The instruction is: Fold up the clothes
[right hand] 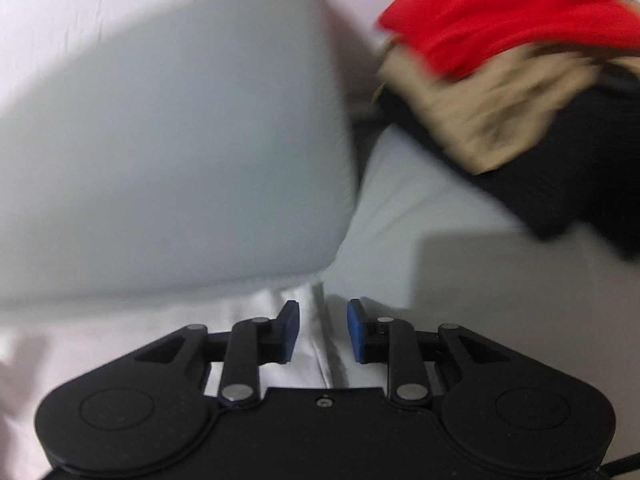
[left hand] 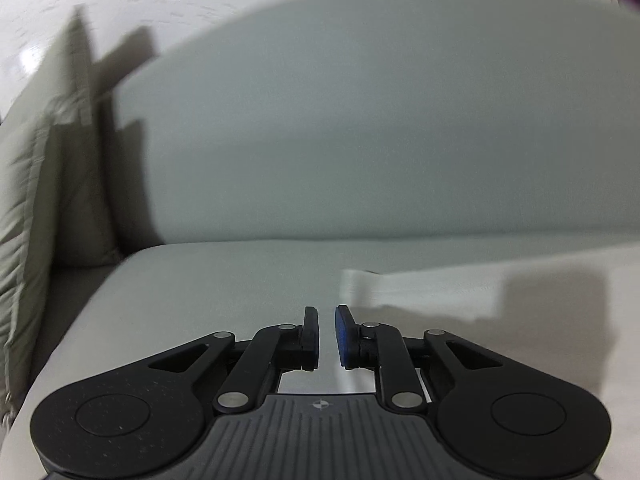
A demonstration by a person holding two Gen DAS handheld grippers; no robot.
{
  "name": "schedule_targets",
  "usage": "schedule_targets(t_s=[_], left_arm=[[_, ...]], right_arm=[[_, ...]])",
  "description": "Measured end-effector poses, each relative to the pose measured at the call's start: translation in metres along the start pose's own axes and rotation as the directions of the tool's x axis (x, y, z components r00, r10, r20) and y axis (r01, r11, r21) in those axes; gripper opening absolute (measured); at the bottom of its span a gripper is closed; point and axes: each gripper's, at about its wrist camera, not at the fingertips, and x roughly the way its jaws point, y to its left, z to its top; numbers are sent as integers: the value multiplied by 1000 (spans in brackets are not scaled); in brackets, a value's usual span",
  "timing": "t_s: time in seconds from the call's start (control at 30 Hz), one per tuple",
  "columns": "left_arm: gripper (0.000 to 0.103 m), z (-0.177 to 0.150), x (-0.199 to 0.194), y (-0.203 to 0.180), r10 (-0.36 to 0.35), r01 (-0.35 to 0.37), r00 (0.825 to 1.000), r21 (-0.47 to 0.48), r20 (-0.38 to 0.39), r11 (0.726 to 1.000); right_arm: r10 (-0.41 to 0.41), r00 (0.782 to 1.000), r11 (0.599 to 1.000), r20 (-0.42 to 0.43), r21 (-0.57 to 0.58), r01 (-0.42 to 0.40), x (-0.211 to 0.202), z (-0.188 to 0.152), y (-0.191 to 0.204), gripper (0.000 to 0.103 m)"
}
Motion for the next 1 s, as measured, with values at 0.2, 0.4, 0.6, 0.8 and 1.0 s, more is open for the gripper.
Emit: schedule_targets(t_s=[0.2,0.4,0.6,0.8,1.0], left_arm=[[15,-19,-71,39,-141,148,986,-76,89,986],[11,-45,-29,-4,-240,231,967,-106,-79,967],[9,-74,-23,1,3,-13,984,-54,-180,998],[8,-66,-97,38,27,-32,993,-38,-116,999],[18,-56,-252,76,-52,65,986,-76,161,995]], right_arm=[[132,980,985,149,93,-147,-105,-5,-19,32],[71,997,994,31,84,-73,-82,-19,-30,4],[-15,993,998,-115,57,21,-48,-34,-41,0],[-56,989,997,-136,43,63,-80,-24,-35,4],[119,992,988,45,97,-123,-229,5,-38,6]])
